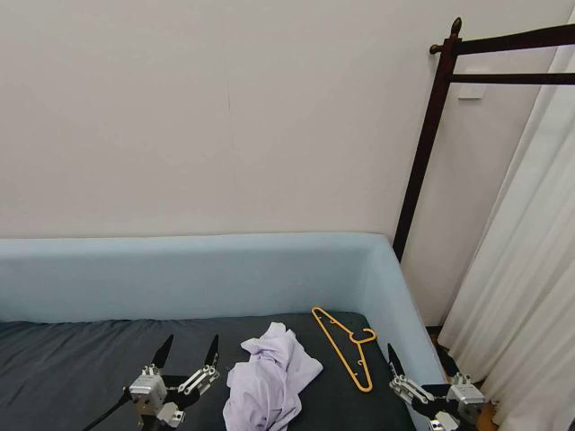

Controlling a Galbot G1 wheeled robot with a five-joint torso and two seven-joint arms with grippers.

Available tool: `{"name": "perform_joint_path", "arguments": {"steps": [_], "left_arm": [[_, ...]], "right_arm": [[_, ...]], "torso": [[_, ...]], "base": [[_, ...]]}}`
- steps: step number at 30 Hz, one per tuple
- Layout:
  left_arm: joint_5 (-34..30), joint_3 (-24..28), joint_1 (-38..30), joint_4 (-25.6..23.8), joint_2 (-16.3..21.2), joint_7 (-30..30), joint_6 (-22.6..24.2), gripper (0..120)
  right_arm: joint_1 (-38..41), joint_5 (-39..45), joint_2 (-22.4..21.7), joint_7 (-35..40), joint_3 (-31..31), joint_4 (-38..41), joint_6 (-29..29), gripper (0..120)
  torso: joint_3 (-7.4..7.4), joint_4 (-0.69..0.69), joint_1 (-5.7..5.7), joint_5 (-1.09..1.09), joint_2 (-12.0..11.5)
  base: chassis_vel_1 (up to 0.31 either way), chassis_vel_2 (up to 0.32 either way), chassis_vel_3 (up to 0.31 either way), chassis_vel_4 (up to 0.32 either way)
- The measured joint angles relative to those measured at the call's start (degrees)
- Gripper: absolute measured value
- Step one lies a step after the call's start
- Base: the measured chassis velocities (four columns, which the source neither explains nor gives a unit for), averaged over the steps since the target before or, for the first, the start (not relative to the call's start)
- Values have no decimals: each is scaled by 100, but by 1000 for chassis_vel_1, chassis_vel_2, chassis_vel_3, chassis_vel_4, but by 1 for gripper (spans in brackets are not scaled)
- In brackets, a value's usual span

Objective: Pick up the clothes from the sofa and hang them on the clothes hanger.

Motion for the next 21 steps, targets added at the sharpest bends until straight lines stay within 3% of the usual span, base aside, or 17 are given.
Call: {"name": "perform_joint_path", "arguments": {"steps": [4, 8, 9, 11, 17, 21], "left_arm": [[80, -3, 39, 4, -10, 2, -34, 100], [-182, -15, -5, 96, 90, -175, -439, 100], [-471, -17, -69, 106, 106, -349, -667, 100], [-617, -98, -109, 182, 140, -451, -766, 100], [-383, -365, -105, 644, 417, -625, -449, 100], [-618, -604, 69, 813, 425, -655, -533, 100]], "right_arm": [[25, 251, -176, -105, 24, -29, -90, 100], [56, 942, -301, 25, -6, 94, -403, 100], [98, 1625, -408, 459, -103, 306, -811, 100], [226, 2171, -571, 909, -206, 422, -1257, 100], [483, 2754, -1044, 972, -289, 387, -1702, 100], [1350, 3607, -1593, 1123, -710, -249, -2203, 100]], "torso": [[0, 1, 0, 0, 0], [0, 1, 0, 1, 0], [0, -1, 0, 0, 0], [0, 1, 0, 0, 0], [0, -5, 0, 0, 0], [0, 3, 0, 1, 0]], "base": [[0, 0, 0, 0], [0, 0, 0, 0], [0, 0, 0, 0], [0, 0, 0, 0], [0, 0, 0, 0], [0, 0, 0, 0]]}}
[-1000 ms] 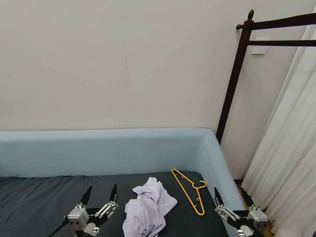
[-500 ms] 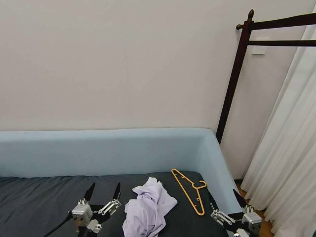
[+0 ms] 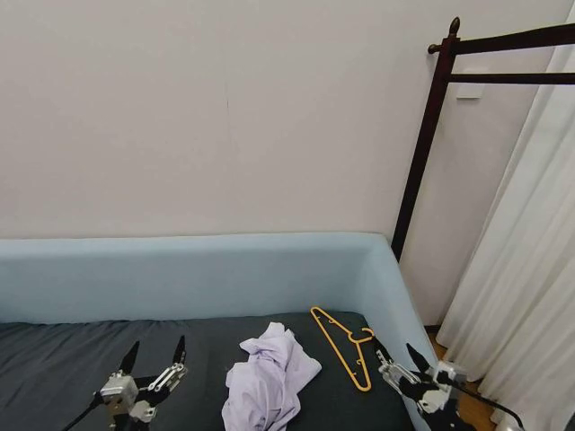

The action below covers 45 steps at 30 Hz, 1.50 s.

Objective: Pick up the clothes from the sofa and hang them on the clothes hanger.

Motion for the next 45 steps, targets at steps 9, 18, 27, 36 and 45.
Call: {"name": "perform_joint_path", "arguments": {"steps": [9, 18, 27, 36, 45], "left_arm": [[35, -366, 119, 412, -96, 250, -375, 100], [370, -773, 225, 460, -264, 243, -382, 100], [361, -910, 248, 520, -325, 248, -406, 100], [392, -854, 169, 584, -341, 252, -406, 100], [385, -782, 67, 705, -252, 249, -438, 100]], "right_arm": [[1583, 309, 114, 182, -1463, -1513, -368, 100], [2657, -708, 1588, 519, -2500, -3692, -320, 100], [2886, -2388, 2428, 60, -2432, -5357, 374, 100], [2862, -3578, 2639, -265, -2177, -6184, 1045, 88], [2753, -3688, 2747, -342, -2098, -6176, 1349, 55]], "torso": [[0, -1, 0, -1, 0], [0, -1, 0, -2, -1], [0, -2, 0, -2, 0], [0, -3, 0, -1, 0], [0, -3, 0, -1, 0]], "base": [[0, 0, 0, 0], [0, 0, 0, 0], [0, 0, 0, 0], [0, 0, 0, 0], [0, 0, 0, 0]]}}
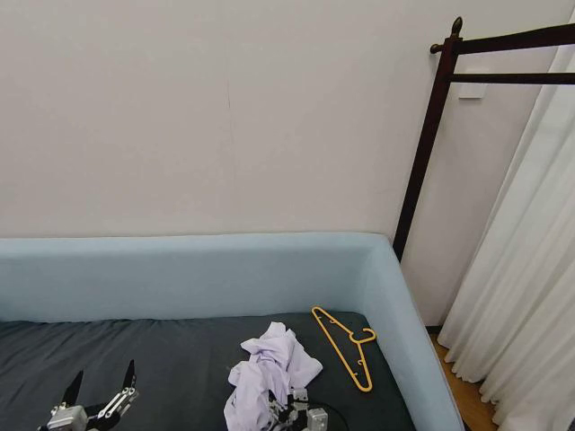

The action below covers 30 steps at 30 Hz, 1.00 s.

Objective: Pick up the clothes from the sofa and hang them on the clothes hanger.

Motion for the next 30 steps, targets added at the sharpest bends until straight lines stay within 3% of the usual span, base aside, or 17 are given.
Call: {"name": "perform_joint_path", "arguments": {"steps": [15, 23, 27, 30], "left_arm": [[-8, 59, -76, 103, 104, -5, -76, 100], [-1, 78, -55, 92, 50, -6, -147, 100], [-15, 32, -40, 139, 16, -13, -252, 100], [-16, 40, -43, 176, -2, -16, -286, 100]], "right_arm": [[-142, -333, -55, -112, 80, 155, 192, 1], [-229, -31, -314, -562, 87, 576, 829, 0], [-111, 917, -700, -1296, -17, 981, 1538, 0], [31, 1402, -884, -1560, -90, 1218, 1748, 0]], "torso": [[0, 0, 0, 1, 0], [0, 0, 0, 1, 0], [0, 0, 0, 1, 0], [0, 0, 0, 1, 0]], "base": [[0, 0, 0, 0], [0, 0, 0, 0], [0, 0, 0, 0], [0, 0, 0, 0]]}}
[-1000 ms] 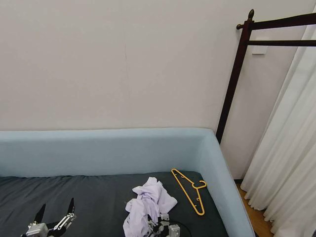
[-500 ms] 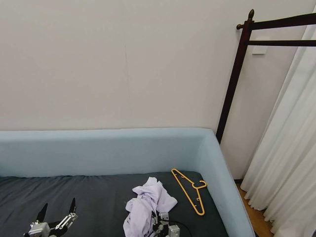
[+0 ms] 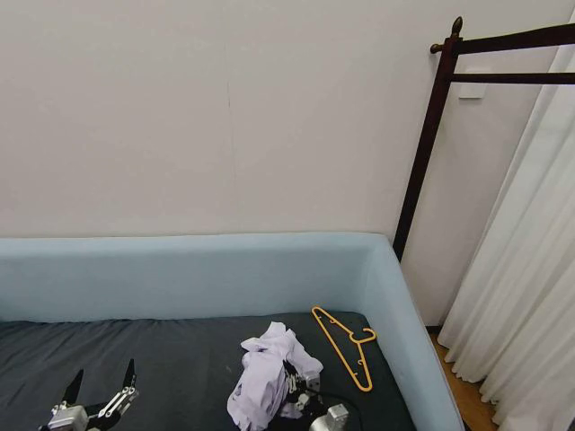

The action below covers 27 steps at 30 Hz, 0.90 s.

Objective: Pick up the clothes from the sofa and hang them on the clothes hanger.

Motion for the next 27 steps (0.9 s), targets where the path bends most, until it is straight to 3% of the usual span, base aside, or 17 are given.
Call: {"name": "perform_joint_path", "arguments": {"steps": [7, 9, 27], "left_arm": [[1, 59, -14, 167, -83, 8, -120, 100], [8, 53, -3, 198, -140, 19, -202, 100], [31, -75, 42, 217, -386, 26, -396, 100]], "right_arm": [[625, 1298, -705, -52, -451, 1068, 90, 0], [1113, 1686, -1062, 1, -652, 1422, -1, 0], [3405, 2769, -2140, 61, -1235, 1383, -329, 0]], "torso": [[0, 0, 0, -1, 0], [0, 0, 0, -1, 0], [0, 0, 0, 0, 0]], "base": [[0, 0, 0, 0], [0, 0, 0, 0], [0, 0, 0, 0]]}}
